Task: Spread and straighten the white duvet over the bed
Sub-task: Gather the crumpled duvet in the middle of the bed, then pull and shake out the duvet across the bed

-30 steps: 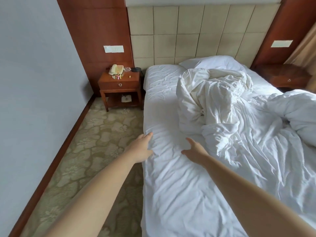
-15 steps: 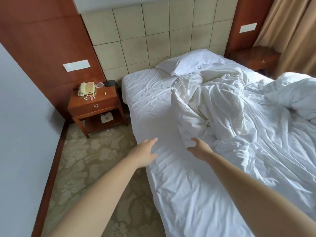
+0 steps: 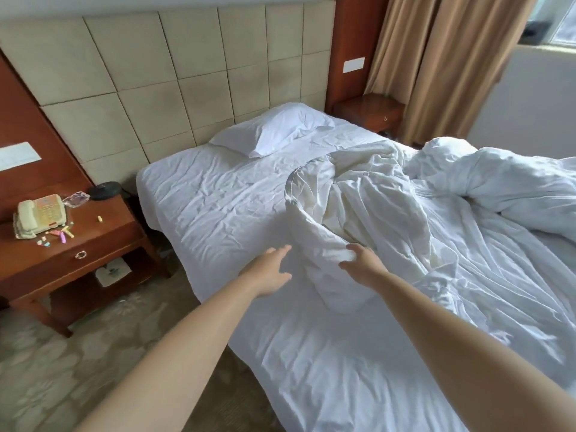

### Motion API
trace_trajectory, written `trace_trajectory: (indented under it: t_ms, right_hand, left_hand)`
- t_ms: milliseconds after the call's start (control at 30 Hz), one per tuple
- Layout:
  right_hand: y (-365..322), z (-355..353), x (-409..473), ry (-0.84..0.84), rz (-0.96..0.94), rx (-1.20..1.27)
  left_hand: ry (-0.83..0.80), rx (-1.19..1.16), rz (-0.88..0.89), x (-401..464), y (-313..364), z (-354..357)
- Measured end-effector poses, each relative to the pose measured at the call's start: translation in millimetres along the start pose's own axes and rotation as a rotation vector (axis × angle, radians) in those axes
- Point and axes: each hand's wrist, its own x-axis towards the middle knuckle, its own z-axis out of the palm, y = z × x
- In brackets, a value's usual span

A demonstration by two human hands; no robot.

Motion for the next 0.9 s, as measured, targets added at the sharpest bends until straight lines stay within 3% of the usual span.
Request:
trace_trajectory:
  t_ms: [133,267,333,467,633,767,900]
  right_hand:
    - [-2.4,5.5,31.9,0.017,0.072,0.014]
    - [10.1,16.5,82.8,-0.005,0.226,0.126]
    - [16.9,23.4,108.3,-0.036,0.286,0.210]
    - [32.3,36.3,147.3,-0.118,0.361,0.236]
    - [46.8,60.1,171.9,-0.175,0.487,0.123]
    - [48.0,76.0,189.7,-0.079,0.535,0.066]
    - [7.3,64.0,218.6,0.185,0.536,0.225]
  left_hand:
    - [-0.058,0.077,0.095,55.2,-6.7,-16.4]
    - [-0.013,0.262,0.216,123.0,0.9,-25.8]
    - [0.030,0.470,0.308,157.6,6.0,-28.1]
    - [-0.035,1.064,0.681,224.3,16.5,-33.1]
    - [-0.033,1.306,0.851,284.1,15.8,-31.5]
    - [0.124,1.113,1.034,321.4,1.9,-32.4]
    - [0.270,0.910,1.231,359.5,-15.4,-62.3]
